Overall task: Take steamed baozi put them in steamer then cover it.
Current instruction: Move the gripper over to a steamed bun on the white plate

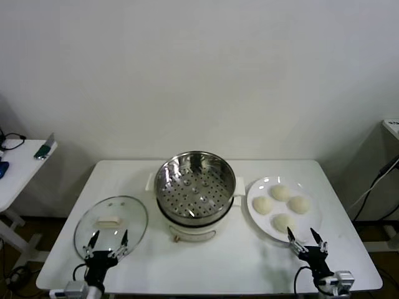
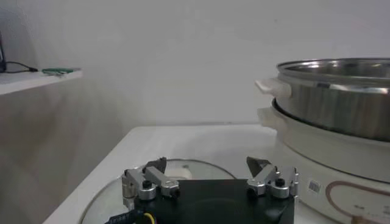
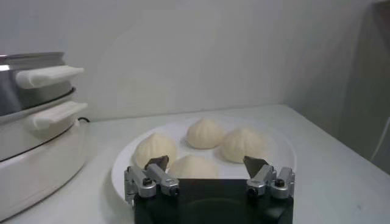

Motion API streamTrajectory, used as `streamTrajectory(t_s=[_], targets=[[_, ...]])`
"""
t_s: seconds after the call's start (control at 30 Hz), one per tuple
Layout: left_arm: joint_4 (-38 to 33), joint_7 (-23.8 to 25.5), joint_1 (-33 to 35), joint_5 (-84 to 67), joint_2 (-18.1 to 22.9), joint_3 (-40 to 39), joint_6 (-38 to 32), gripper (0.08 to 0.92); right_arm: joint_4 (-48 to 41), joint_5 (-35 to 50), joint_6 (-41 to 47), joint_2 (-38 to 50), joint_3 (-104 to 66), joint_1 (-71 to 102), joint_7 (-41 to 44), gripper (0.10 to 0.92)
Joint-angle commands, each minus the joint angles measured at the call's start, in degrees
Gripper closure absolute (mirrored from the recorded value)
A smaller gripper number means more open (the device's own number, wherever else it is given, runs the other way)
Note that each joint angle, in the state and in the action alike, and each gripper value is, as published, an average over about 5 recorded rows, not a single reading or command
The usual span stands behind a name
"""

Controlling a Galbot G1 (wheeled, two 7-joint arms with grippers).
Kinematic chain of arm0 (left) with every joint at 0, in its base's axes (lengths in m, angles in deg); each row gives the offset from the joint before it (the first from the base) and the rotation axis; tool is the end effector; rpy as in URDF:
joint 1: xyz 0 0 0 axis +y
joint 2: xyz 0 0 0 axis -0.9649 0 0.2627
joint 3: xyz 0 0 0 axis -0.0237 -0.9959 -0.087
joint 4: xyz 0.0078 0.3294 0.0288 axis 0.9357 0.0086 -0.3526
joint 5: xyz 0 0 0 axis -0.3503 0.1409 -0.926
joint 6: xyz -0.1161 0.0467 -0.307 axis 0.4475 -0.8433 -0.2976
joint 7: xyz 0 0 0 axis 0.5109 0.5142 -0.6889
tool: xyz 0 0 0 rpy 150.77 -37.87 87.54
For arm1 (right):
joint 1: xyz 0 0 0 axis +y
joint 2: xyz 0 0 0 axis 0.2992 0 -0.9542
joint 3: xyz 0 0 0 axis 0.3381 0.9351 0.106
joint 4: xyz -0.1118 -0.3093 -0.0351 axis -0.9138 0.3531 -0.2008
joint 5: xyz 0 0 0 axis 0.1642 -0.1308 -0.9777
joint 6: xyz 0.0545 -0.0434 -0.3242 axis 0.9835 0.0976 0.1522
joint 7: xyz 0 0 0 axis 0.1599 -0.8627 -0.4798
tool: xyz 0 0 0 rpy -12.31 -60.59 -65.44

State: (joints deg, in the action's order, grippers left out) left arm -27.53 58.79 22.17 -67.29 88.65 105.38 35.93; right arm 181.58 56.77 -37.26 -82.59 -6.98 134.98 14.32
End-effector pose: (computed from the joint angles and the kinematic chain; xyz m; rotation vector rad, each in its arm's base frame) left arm 0.1231 0.0736 -0.3279 0.0937 -2.8667 -0.0461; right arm 0.1825 -0.1366 -0.3521 0.0133 -2.8487 -0.0574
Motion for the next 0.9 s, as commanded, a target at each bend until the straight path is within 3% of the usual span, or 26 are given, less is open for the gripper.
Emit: streamTrajectory(t_s=[0.03,0.2,0.3,0.4,0.5,0.67,0.77,0.9], targets=[[-0.29,0.06,0.14,0.05,-0.02,0.00,0.04,0.177,1.18,-4.89,12.61,4.60,-0.62,-11.05,0.77,0.203],[-0.76,0.05,0.52,0.04,-0.07,-0.37,-0.09,0.177,-3.52,-16.11,18.53,15.48,7.12,-26.52,8.94,0.203],[-0.93,0.00,0.71,0.01,-0.06,-0.70,-0.25,0.177,-9.33,-18.09,20.78,22.99,17.96,-40.50,16.10,0.203],[-0.98,-0.02,0.84,0.03,-0.11,-1.03,-0.42,0.177,-16.32,-20.57,20.70,29.30,30.64,-54.34,27.91,0.203],[-1.18,-0.03,1.01,0.05,-0.15,-1.34,-0.59,0.177,-23.77,-25.85,15.22,33.29,44.98,-68.80,42.70,0.203],[-1.13,-0.04,1.19,0.03,-0.15,-1.51,-0.92,0.177,-35.12,-37.41,1.20,33.76,69.31,-92.47,62.75,0.203],[-0.81,-0.03,1.13,0.04,-0.21,-1.64,-1.13,0.177,-41.33,-37.59,-3.22,30.80,82.52,-103.82,69.59,0.203],[-0.54,-0.02,0.95,0.12,-0.23,-2.01,-1.24,0.177,-46.19,-33.67,-2.12,26.25,93.02,-110.46,72.64,0.203]])
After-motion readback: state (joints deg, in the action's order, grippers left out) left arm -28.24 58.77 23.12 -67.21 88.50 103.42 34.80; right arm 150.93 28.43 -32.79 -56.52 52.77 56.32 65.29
